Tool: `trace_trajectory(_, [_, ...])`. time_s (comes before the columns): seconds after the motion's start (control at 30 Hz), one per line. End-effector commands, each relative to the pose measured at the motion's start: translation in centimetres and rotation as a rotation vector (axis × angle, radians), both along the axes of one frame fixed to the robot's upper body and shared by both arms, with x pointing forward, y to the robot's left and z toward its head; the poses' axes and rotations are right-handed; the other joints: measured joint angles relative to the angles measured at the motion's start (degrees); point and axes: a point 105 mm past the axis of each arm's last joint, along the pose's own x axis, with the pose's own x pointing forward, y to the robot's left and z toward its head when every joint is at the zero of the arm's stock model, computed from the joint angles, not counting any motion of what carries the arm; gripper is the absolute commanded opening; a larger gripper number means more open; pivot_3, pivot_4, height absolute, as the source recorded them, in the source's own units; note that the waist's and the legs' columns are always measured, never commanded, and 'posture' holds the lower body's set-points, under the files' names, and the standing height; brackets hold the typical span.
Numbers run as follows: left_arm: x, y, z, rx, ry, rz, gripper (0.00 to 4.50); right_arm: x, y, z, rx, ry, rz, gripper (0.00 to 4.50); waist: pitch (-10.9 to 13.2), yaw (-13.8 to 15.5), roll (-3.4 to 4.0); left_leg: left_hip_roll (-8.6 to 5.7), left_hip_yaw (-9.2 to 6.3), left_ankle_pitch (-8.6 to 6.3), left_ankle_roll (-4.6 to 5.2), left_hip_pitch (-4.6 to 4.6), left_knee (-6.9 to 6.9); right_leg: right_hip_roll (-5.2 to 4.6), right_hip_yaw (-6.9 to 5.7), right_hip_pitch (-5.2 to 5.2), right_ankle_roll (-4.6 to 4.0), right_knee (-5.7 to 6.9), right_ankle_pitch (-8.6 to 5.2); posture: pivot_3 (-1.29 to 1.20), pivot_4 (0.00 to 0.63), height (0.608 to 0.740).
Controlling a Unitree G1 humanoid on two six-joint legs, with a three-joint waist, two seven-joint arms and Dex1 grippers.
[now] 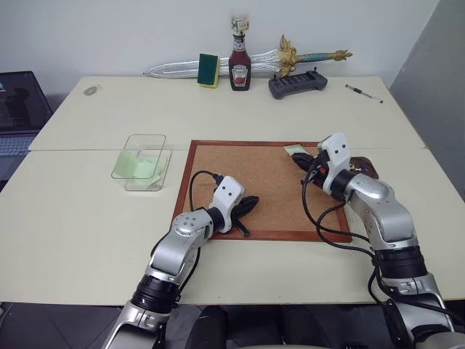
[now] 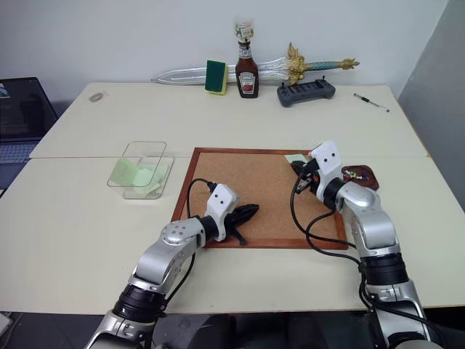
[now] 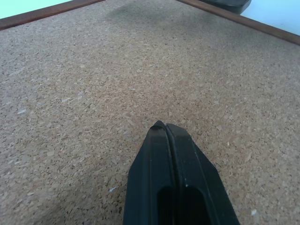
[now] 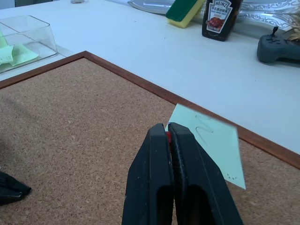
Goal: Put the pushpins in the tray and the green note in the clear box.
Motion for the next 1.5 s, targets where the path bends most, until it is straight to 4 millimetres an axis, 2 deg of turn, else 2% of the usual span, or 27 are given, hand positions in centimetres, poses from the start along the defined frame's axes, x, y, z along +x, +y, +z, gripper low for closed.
trace_trajectory(0.03, [-0.3,0.4,1.0,-0.105,0.079,0.016,0.37,-0.6,0.2,1.0,-0.010,-0.047,0.025,0.00,0.00,-0.01,0.00,0.00,0.00,0.00,0.00,-0.01,0.00,0.00,0.00,-0.01,0.00,0.00,0.00,0.00,0.150,0.740])
trace_trajectory(0.27, [0.5,1.2,4.3,-0.181,0.045,0.059,1.51,-0.9,0.4,0.8,-0.022,-0.048,0.036,0.00,0.04,-0.13,-0.04,0.02,-0.02,0.00,0.00,-0.05,0.00,0.02,-0.01,-0.06,0.00,0.02,0.00,0.00,0.150,0.740])
trace_trajectory(0.4, [0.7,1.4,5.2,-0.224,0.055,0.080,2.19,-0.9,0.5,0.7,-0.027,-0.050,0.041,0.00,0.06,-0.09,-0.08,0.01,-0.01,0.00,-0.01,-0.06,0.01,0.01,0.00,-0.06,0.00,0.01,0.00,0.00,0.150,0.740])
trace_trajectory(0.57, [1.1,1.2,6.4,-0.266,0.047,0.092,3.16,-1.0,0.7,0.6,-0.039,-0.061,0.050,0.00,0.08,-0.03,-0.10,0.01,-0.02,0.00,-0.01,-0.09,0.00,0.01,-0.01,-0.08,0.00,0.00,0.00,0.00,0.150,0.740])
trace_trajectory(0.83, [1.7,0.5,7.7,-0.323,0.046,0.097,4.45,-1.2,0.8,0.6,-0.048,-0.072,0.056,0.00,0.09,-0.07,-0.11,0.01,-0.01,0.01,-0.02,-0.09,0.00,0.01,-0.01,-0.08,0.00,0.00,0.00,0.00,0.150,0.740])
trace_trajectory(1.13, [3.0,0.2,8.9,-0.357,0.035,0.149,4.48,-1.4,0.8,0.5,-0.057,-0.080,0.061,0.00,0.12,-0.06,-0.17,0.00,-0.01,0.01,-0.02,-0.10,0.01,0.01,-0.01,-0.08,0.00,-0.01,0.00,0.00,0.150,0.740])
trace_trajectory(1.2, [3.1,0.3,9.4,-0.287,-0.061,0.123,4.48,-1.4,0.9,0.5,-0.051,-0.080,0.063,0.00,0.12,-0.09,-0.17,0.01,-0.01,0.02,-0.03,-0.10,0.00,0.01,-0.01,-0.10,0.00,-0.01,0.00,0.00,0.150,0.740])
trace_trajectory(1.27, [3.1,0.4,9.4,-0.140,-0.206,0.070,4.48,-1.5,1.0,0.5,-0.042,-0.075,0.069,0.00,0.12,-0.08,-0.17,0.01,-0.01,0.02,-0.04,-0.10,0.00,0.02,-0.01,-0.11,0.00,-0.01,0.00,0.00,0.150,0.740])
trace_trajectory(1.43, [3.4,0.5,8.4,0.187,-0.475,-0.095,4.48,-1.8,1.5,1.0,0.017,-0.038,0.090,0.00,0.12,0.05,-0.16,0.01,0.05,0.05,-0.09,-0.09,-0.04,0.02,0.02,-0.12,-0.01,-0.03,0.00,0.00,0.150,0.740])
trace_trajectory(1.5, [3.7,0.3,8.2,0.251,-0.543,-0.149,4.48,-2.0,1.8,1.2,0.042,-0.021,0.106,0.00,0.12,0.06,-0.16,0.00,0.03,0.03,-0.05,-0.10,-0.03,0.02,0.01,-0.13,-0.01,-0.03,0.00,0.00,0.150,0.740])
